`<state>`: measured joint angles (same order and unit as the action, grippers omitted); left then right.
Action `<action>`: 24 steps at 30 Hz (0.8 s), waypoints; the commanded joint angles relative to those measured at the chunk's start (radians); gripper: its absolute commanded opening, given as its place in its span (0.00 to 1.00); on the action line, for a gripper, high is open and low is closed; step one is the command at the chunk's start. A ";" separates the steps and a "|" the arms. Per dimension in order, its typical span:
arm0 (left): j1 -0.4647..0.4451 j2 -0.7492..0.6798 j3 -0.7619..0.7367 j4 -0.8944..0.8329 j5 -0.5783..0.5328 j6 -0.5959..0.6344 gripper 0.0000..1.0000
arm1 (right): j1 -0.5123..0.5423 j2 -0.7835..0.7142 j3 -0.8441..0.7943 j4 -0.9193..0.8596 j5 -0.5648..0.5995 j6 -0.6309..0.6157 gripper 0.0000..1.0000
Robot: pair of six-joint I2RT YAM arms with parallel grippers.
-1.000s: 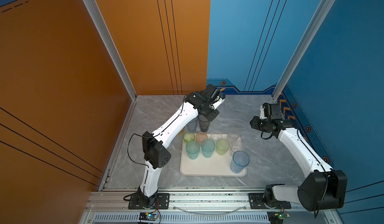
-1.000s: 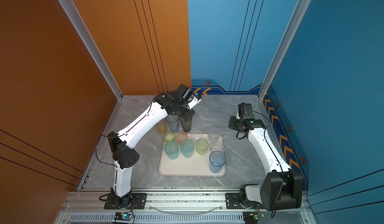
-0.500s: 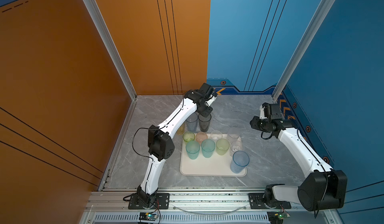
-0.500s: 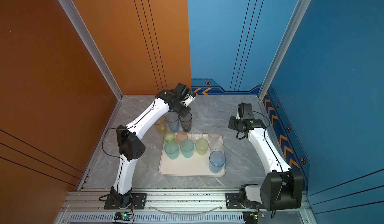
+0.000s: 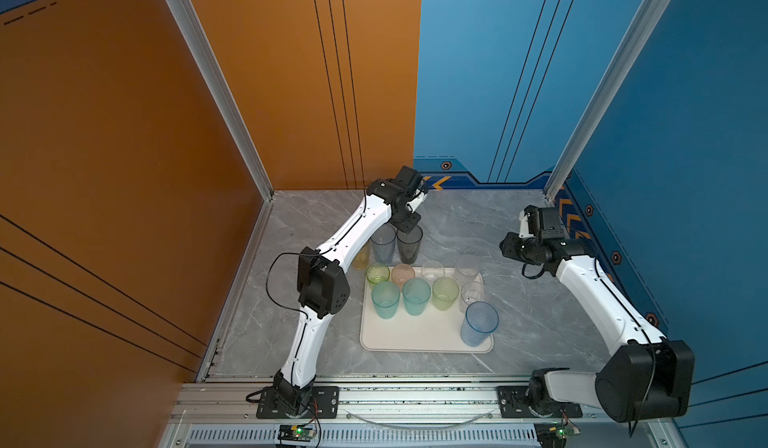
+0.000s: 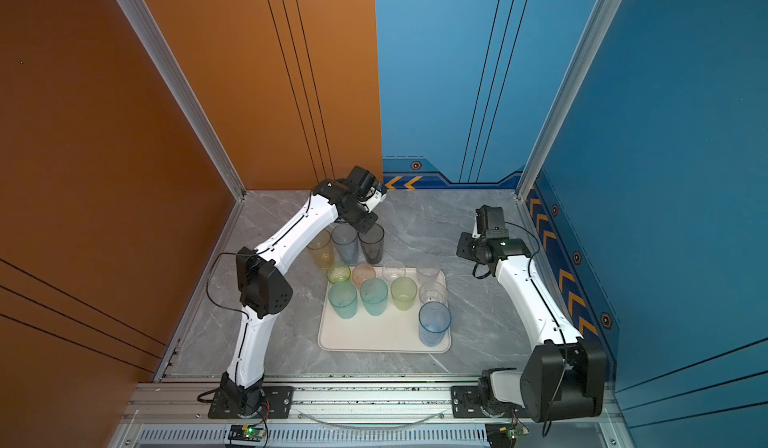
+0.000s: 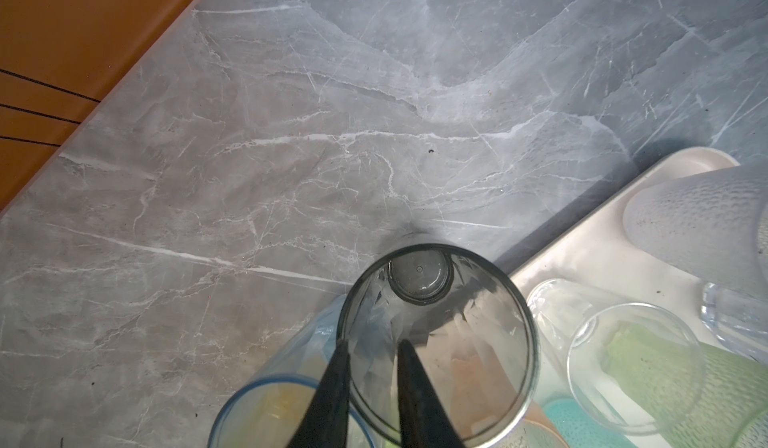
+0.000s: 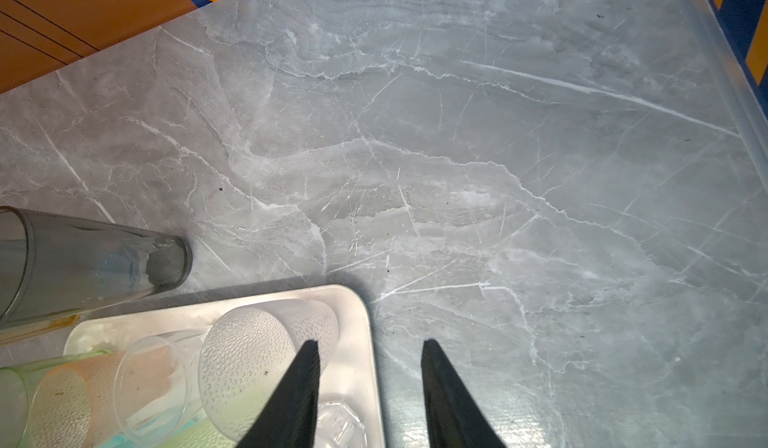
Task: Place the glasses into the tray
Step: 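Lift the dark grey cup off the table with the left gripper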
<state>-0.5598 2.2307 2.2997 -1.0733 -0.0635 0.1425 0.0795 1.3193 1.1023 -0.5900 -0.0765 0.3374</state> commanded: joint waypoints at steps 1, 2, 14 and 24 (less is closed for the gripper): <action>0.015 0.026 0.026 -0.013 -0.019 0.020 0.23 | 0.004 0.003 0.015 0.009 -0.006 -0.004 0.40; 0.016 0.029 0.026 -0.013 -0.022 0.020 0.23 | 0.004 0.004 0.013 0.010 -0.005 -0.004 0.40; 0.023 0.060 0.037 -0.014 -0.038 0.032 0.23 | 0.004 0.009 0.007 0.014 -0.006 -0.005 0.40; 0.033 0.074 0.043 -0.014 -0.026 0.039 0.18 | 0.005 0.011 0.005 0.015 -0.006 -0.006 0.40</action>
<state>-0.5411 2.2787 2.3123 -1.0733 -0.0822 0.1680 0.0795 1.3197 1.1023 -0.5900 -0.0765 0.3374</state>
